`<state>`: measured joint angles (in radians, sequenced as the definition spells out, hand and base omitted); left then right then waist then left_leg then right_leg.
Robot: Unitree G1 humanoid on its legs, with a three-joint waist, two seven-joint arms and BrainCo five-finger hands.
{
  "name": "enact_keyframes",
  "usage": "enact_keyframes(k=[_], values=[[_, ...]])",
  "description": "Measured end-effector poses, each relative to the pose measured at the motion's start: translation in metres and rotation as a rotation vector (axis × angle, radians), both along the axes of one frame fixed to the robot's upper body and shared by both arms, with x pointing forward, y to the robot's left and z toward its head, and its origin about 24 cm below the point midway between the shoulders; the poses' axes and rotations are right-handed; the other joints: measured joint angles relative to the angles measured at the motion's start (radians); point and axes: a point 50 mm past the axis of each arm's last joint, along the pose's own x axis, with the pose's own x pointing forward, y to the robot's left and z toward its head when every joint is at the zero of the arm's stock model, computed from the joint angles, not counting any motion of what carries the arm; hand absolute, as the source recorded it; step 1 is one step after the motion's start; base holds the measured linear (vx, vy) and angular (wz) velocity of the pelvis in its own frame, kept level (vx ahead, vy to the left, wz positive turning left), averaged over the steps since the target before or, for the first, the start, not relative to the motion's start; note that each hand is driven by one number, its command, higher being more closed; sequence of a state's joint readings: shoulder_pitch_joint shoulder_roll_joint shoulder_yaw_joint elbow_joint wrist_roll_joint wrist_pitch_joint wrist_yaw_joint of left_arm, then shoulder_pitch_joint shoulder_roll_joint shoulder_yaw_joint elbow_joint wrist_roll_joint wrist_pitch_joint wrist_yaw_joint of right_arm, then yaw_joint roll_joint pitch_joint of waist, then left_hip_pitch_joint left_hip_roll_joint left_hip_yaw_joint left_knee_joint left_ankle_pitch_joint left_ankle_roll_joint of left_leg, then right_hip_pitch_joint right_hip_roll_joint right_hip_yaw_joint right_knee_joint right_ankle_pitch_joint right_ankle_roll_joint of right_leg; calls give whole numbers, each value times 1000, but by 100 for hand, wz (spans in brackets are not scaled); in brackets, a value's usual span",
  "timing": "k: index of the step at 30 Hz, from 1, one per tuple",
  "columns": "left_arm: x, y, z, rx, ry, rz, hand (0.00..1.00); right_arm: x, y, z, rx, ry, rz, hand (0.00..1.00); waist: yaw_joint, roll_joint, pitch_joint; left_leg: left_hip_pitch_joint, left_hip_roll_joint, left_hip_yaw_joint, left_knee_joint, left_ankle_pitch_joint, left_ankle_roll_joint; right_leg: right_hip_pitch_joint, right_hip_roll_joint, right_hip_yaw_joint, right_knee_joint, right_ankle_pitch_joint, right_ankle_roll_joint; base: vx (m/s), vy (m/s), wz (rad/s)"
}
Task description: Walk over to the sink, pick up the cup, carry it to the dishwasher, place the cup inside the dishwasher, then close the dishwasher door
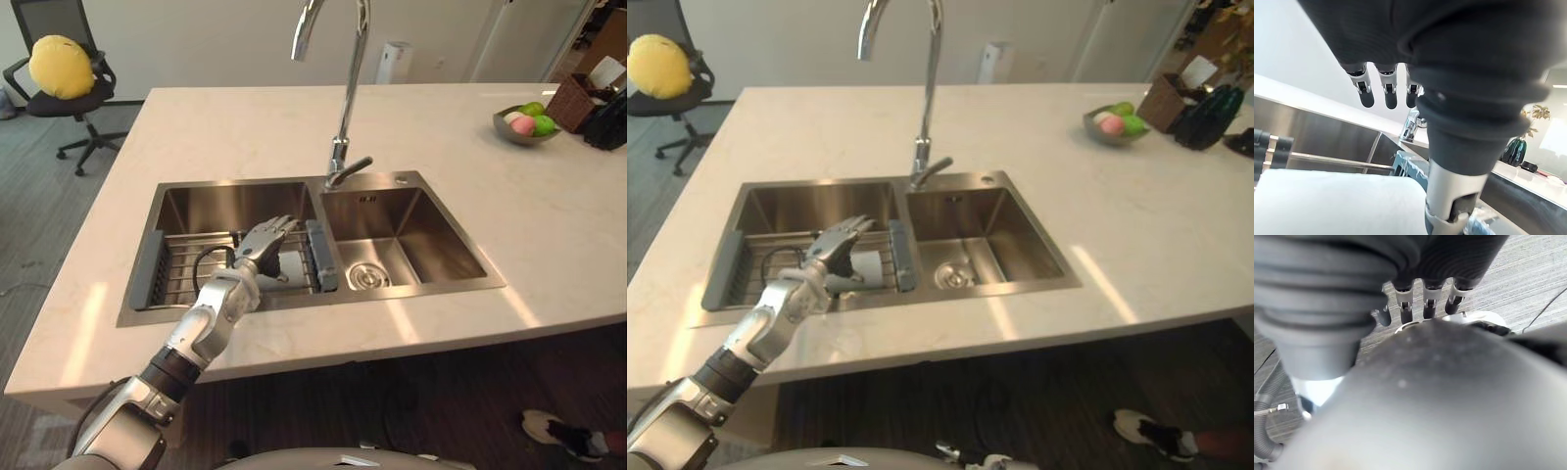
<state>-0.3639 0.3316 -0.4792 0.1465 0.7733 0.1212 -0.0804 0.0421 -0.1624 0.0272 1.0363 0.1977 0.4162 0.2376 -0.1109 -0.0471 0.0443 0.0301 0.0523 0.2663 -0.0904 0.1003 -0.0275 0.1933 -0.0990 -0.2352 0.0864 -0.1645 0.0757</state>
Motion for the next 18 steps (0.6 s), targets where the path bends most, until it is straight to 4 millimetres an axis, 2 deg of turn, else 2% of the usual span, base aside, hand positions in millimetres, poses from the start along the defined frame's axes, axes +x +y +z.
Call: enact_keyframes(k=[6,11,18], values=[[-4,-8,-6,52,30,-38,0,2,1,1,2,-15,0,0,-7,-2,3,-11,-3,8,0,15,2,-6,-4,-2,-27,-10,2,-13,-1,-4],[-4,-9,-19,87,86,-32,0,5,2,1,2,-24,3,0,-2,-18,8,-14,-33,-9,0,16,13,2,-24,-23,-13,-12,25,79,36,14],[-5,-4,-27,127,116,-15,0,5,5,0,7,-7,12,0,-3,-22,7,9,-15,-17,0,5,1,-1,-6,-17,41,1,4,40,9,4]])
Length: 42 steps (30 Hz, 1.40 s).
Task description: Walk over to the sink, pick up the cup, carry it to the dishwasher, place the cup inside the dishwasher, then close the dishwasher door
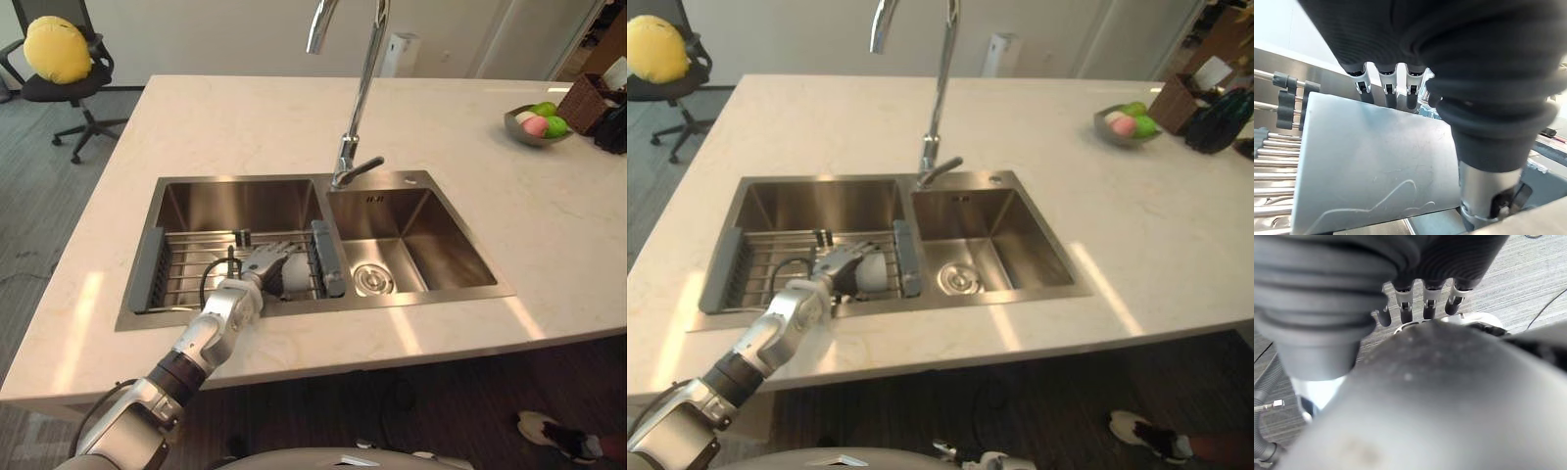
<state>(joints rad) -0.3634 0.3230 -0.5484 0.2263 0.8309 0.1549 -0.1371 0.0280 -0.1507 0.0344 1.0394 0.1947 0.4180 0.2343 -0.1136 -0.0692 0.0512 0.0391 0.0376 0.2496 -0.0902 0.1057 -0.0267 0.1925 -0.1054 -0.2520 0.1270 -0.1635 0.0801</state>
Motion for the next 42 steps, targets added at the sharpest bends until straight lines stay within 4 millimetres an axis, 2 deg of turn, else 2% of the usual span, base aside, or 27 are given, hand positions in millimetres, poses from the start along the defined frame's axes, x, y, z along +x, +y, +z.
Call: enact_keyframes(k=[2,10,26,36,42], values=[[1,3,0,9,0,10,0,1,0,0,0,-2,1,0,-2,5,1,1,9,1,0,-8,-9,-5,6,7,2,3,-5,-44,-29,-14],[6,16,-1,13,7,74,0,2,-3,1,-1,-9,-3,0,-24,18,7,-9,22,14,0,-13,-3,-15,10,22,-8,5,-6,-58,-20,-9],[17,16,11,22,-32,77,0,1,-4,2,-1,-25,-10,0,-28,22,11,-19,20,25,0,-12,-3,-17,8,25,-33,5,-5,-3,-1,-2],[26,34,19,95,-60,114,0,0,-6,2,4,-30,-26,0,-26,26,13,5,23,22,0,-22,-10,-20,9,31,17,10,-12,51,14,1],[30,51,22,174,-16,123,0,-1,-7,2,3,-33,-38,0,-22,31,16,15,20,22,0,-32,-8,-23,10,34,40,15,-20,42,18,0]])
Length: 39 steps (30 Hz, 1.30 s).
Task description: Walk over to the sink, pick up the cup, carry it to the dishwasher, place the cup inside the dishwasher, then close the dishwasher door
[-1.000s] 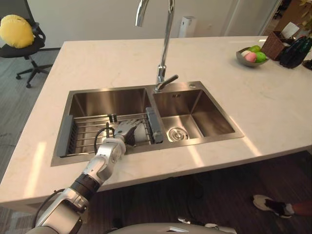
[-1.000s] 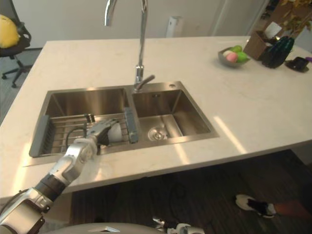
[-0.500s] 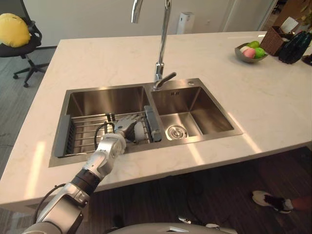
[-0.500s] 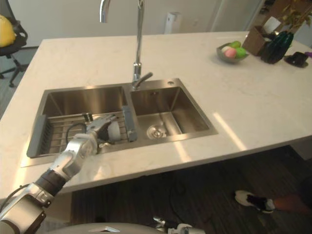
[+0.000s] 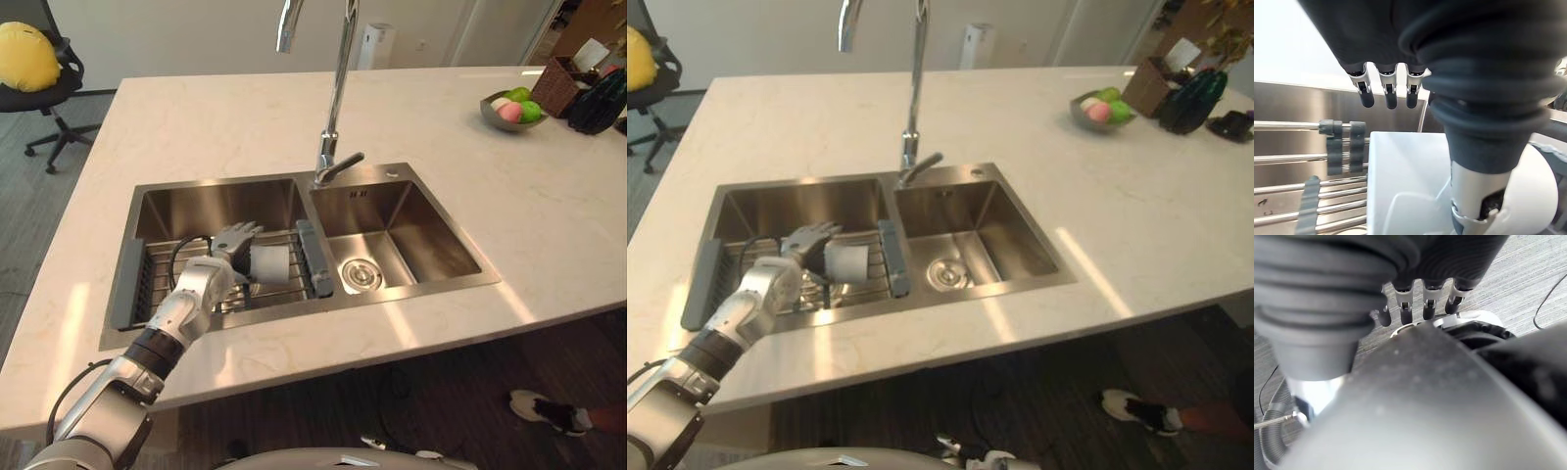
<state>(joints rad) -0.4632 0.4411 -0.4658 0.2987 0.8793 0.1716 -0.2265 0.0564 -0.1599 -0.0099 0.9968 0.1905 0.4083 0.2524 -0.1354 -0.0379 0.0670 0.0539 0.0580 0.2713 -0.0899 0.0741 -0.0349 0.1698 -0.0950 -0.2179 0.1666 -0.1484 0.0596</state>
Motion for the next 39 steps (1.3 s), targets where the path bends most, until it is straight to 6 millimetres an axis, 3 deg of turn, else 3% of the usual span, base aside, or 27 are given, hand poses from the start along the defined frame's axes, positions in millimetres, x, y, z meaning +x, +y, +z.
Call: enact_keyframes(k=[11,21,32,36,39], values=[[-3,7,-1,114,131,-101,0,0,-8,1,-11,-1,1,0,3,36,1,4,5,-1,0,8,-2,0,12,2,5,-1,-2,16,-2,2],[-7,-3,4,137,147,-180,0,0,-10,2,-4,-4,2,0,10,43,6,-8,20,-3,0,27,-17,7,22,-3,-37,-14,-18,-64,-39,-3],[-13,-24,3,128,163,-225,0,-4,-14,1,-6,-1,-29,0,23,27,-4,-24,-20,-6,0,47,4,24,-19,-38,-76,-45,29,-17,3,6],[-12,-28,2,115,156,-202,0,-5,-5,-1,16,21,-26,0,21,-8,-11,-23,-29,-16,0,42,7,21,-20,-37,-56,-45,32,47,40,7],[-12,-28,-1,119,161,-184,0,-4,-5,-1,15,27,-16,0,21,-13,-13,-15,-26,-14,0,33,0,14,-19,-21,-39,-44,31,1,12,-9]])
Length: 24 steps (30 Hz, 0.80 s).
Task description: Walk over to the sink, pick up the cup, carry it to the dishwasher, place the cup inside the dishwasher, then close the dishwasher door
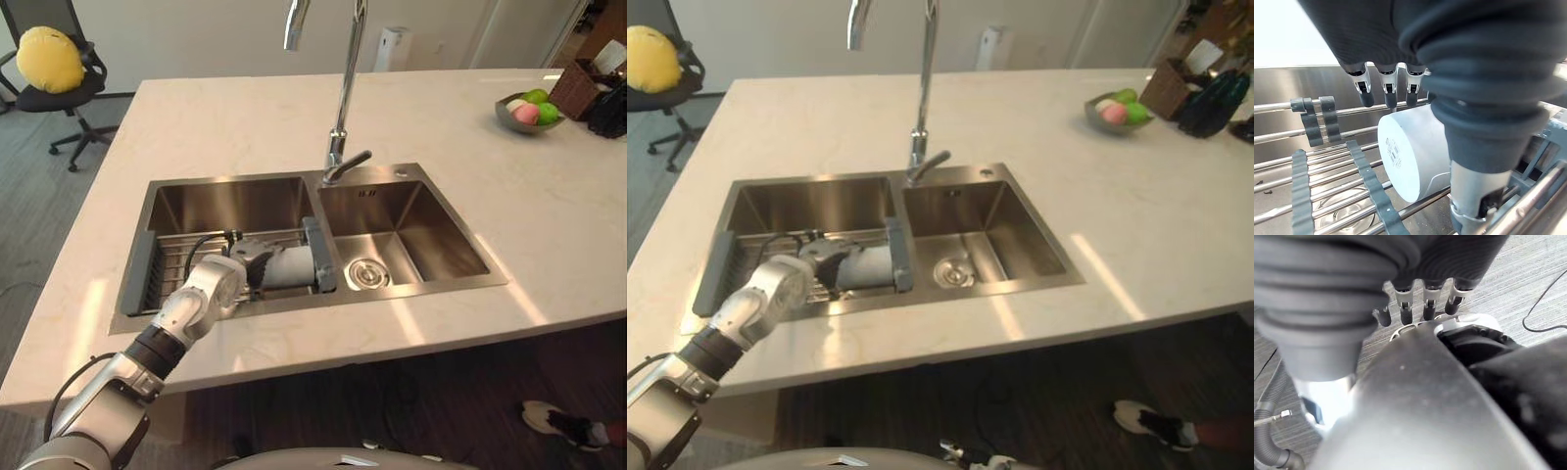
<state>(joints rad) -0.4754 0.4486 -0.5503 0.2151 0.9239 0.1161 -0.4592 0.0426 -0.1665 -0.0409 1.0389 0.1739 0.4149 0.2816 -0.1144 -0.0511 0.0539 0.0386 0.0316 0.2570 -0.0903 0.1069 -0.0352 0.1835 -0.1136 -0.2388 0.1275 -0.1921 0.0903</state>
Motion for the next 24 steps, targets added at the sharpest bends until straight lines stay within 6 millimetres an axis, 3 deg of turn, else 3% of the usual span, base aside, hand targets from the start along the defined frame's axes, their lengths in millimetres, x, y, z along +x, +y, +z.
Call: enact_keyframes(k=[6,18,24], values=[[5,5,-12,-13,32,93,0,0,-1,0,-3,0,4,0,-25,19,-11,1,24,8,0,-13,4,-6,16,13,2,20,-18,-38,-15,-7],[14,15,-10,10,43,180,0,4,-6,3,12,-31,7,0,-50,38,0,-10,37,36,0,-9,-2,-19,26,43,-33,32,-15,-47,-8,-7],[20,12,-6,-13,75,189,0,5,-21,6,-15,-42,-27,0,-59,75,10,-20,20,49,0,14,10,-30,7,43,-39,24,2,11,35,-1]])
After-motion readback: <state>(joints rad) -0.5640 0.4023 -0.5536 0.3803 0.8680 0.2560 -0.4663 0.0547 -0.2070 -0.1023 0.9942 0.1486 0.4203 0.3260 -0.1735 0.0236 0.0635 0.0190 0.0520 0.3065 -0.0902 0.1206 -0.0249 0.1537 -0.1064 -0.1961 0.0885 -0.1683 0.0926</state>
